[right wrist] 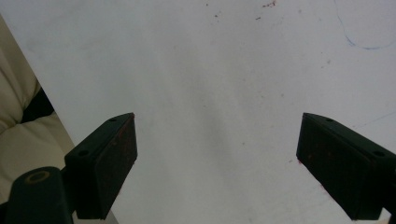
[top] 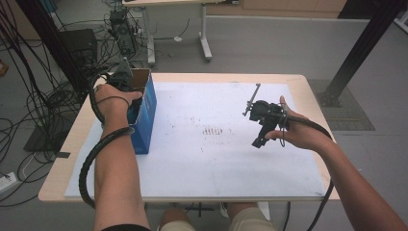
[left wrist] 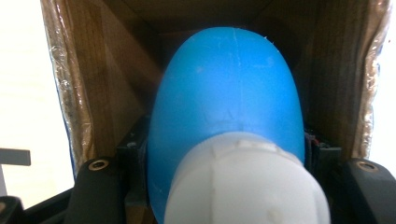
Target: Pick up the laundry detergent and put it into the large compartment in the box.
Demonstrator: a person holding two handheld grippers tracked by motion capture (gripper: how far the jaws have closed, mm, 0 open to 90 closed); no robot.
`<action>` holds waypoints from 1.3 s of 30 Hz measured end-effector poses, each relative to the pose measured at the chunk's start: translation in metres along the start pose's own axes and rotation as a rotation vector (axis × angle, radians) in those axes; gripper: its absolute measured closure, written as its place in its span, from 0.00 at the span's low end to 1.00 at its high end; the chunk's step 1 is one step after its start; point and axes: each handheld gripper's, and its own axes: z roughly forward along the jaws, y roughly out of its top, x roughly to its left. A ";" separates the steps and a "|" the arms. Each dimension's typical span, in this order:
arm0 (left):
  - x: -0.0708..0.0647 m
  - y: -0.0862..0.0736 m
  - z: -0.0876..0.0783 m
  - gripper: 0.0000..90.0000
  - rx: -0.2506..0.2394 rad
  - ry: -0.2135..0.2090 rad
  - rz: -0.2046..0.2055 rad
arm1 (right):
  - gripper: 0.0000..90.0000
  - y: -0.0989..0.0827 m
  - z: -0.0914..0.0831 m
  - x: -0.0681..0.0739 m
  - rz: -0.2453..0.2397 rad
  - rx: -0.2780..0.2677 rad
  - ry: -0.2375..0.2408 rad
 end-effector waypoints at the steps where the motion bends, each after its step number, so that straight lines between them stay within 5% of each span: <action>1: 0.000 0.000 0.000 0.40 0.000 0.000 -0.001 | 0.14 0.000 0.000 0.000 0.001 0.000 0.000; 39: 0.002 0.000 0.000 0.40 0.001 -0.002 -0.003 | 0.14 0.003 0.000 0.001 -0.005 0.003 -0.001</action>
